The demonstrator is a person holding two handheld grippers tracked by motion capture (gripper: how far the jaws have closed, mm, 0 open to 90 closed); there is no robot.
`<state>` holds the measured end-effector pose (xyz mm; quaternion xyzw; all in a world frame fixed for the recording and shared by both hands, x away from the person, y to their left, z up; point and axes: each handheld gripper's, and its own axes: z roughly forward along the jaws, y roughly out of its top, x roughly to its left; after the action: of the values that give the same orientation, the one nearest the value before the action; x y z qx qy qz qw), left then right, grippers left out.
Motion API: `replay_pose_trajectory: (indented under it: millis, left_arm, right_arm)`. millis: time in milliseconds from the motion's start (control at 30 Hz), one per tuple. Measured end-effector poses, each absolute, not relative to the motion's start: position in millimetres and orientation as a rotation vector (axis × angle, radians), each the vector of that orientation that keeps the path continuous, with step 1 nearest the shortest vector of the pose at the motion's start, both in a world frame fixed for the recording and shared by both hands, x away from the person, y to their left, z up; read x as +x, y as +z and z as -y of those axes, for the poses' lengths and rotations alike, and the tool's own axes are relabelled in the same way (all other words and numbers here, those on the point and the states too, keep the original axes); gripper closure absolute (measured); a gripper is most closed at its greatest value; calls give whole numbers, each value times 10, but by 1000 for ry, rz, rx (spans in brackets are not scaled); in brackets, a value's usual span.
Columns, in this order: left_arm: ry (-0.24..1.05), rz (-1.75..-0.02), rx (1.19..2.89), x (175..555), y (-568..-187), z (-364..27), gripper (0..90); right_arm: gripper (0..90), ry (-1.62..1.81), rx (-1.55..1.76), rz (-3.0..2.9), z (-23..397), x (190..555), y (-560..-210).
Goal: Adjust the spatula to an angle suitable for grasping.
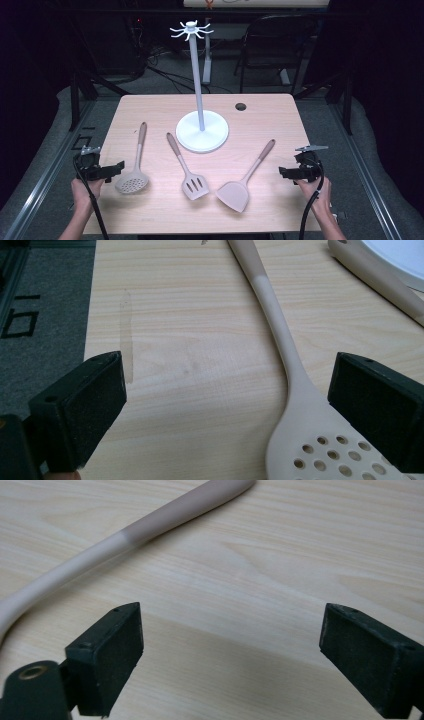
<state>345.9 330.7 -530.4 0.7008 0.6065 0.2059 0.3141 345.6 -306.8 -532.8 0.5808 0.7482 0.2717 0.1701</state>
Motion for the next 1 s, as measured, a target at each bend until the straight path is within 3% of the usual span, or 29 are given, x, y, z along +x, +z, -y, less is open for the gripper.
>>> replay_pose_trajectory:
  millis: [500,1000]
  left_arm:
    - [551,-1580,1869,3442,-5235,-3217,12]
    - [590,-1563,1904,3431,-5217,-3173,15]
  right_arm:
    - [43,770,1612,-2244,2819,3434,-5244]
    - [176,809,1646,-2234,2317,3619,-5300]
